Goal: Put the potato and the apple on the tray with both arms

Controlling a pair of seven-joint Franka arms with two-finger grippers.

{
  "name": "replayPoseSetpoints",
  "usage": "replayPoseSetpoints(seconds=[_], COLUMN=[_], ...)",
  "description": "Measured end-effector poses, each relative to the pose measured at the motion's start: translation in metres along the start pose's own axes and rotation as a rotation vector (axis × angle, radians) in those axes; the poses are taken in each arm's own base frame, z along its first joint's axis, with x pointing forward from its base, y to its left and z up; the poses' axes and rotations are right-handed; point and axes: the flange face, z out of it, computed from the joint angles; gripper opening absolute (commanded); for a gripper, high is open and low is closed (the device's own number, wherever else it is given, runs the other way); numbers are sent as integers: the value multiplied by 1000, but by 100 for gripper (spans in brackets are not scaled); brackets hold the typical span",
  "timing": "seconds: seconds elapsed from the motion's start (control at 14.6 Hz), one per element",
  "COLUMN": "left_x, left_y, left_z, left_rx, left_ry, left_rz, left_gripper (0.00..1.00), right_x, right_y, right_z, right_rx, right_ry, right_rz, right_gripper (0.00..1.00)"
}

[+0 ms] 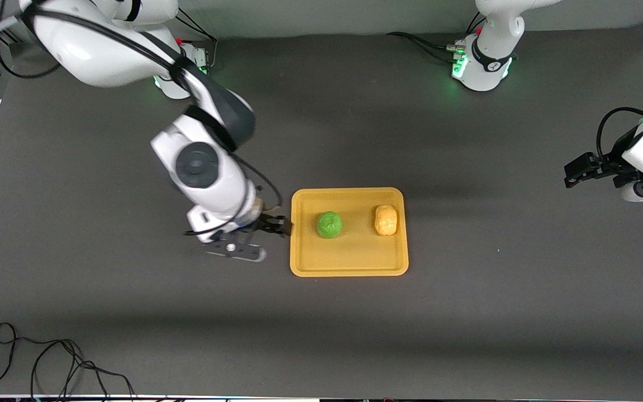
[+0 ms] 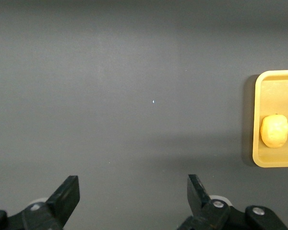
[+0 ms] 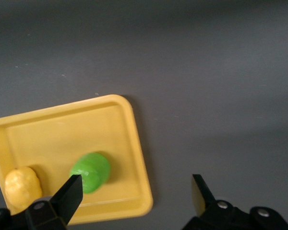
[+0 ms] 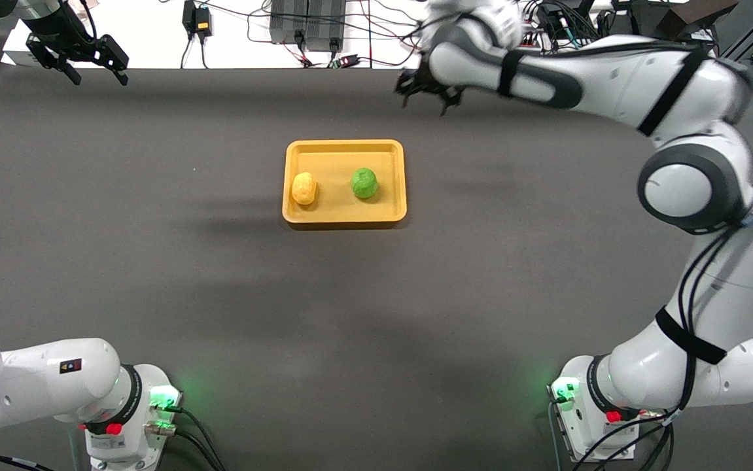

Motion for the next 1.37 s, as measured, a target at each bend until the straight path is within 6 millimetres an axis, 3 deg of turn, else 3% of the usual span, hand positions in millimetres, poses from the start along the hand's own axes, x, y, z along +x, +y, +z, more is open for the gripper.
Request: replayPoseSetpoints(seconds=[0.27, 0.48, 0.62, 0.82, 0.96, 1.16, 1.37], left_x=[-1, -1, -1, -1, -1, -1, -2], left_y=[0, 0, 0, 0, 0, 0, 0], left_z=[4, 4, 6, 8, 8, 9, 9], left_rx=[0, 0, 0, 0, 0, 0, 0], left_ry=[-7, -8, -10, -12, -11, -12, -12], left_rz=[0, 0, 0, 0, 0, 0, 0], left_gripper=[100, 100, 100, 100, 100, 100, 100], right_x=[39, 30, 22, 22, 22, 17, 13], right_y=[136, 210, 263, 342, 350, 320, 310], right_z=[-95, -160, -186, -193, -187, -180, -177], right_rx=[-89, -142, -101, 20, 21, -58, -80], right_ry=[-29, -12, -36, -64, -52, -30, -25], right_rz=[-80, -129, -149, -97, -97, -147, -138], right_gripper=[100, 100, 100, 100, 100, 100, 100])
